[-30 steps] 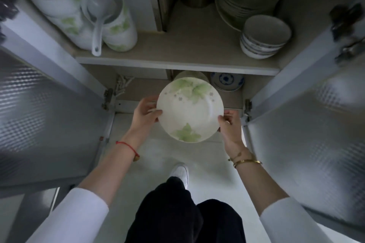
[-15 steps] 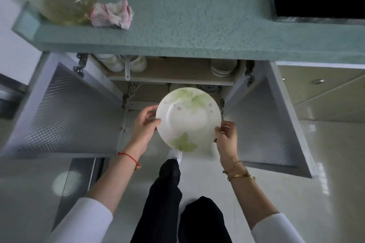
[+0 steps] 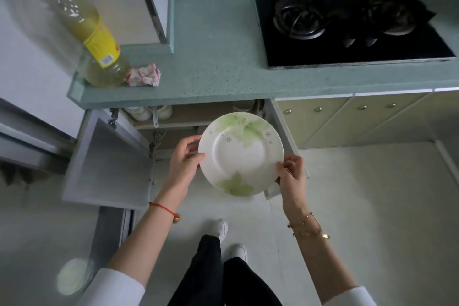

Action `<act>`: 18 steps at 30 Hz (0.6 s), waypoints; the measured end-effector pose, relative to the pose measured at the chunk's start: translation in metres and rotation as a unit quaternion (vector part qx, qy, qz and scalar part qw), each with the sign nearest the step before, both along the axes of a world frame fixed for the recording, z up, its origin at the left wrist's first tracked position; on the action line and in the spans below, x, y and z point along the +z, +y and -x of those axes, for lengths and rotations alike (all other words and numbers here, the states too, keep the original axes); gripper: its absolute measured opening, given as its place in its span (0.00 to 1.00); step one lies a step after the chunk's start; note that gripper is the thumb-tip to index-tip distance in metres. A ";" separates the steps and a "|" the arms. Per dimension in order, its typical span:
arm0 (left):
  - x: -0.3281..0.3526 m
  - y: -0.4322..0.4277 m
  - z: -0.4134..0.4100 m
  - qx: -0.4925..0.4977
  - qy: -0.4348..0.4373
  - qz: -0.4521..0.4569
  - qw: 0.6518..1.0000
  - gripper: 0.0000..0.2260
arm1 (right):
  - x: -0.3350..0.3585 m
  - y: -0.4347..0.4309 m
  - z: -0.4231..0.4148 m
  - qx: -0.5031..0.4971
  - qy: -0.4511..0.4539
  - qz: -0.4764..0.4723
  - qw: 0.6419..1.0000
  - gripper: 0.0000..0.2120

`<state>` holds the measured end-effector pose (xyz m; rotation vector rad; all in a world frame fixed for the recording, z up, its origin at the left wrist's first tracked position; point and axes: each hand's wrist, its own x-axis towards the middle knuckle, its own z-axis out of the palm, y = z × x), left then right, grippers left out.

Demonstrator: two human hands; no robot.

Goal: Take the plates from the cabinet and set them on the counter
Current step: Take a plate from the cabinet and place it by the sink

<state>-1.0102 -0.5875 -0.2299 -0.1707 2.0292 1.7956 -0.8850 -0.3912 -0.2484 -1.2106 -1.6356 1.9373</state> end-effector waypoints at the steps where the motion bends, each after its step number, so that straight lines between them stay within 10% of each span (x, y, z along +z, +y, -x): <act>1: 0.010 0.004 -0.005 -0.013 0.001 0.001 1.000 0.19 | 0.009 0.002 -0.009 -0.009 0.002 0.002 1.000 0.06; 18: 0.083 0.100 -0.074 -0.305 -0.008 -0.056 0.951 0.17 | 0.088 0.010 -0.165 -0.287 0.053 -0.027 0.956 0.05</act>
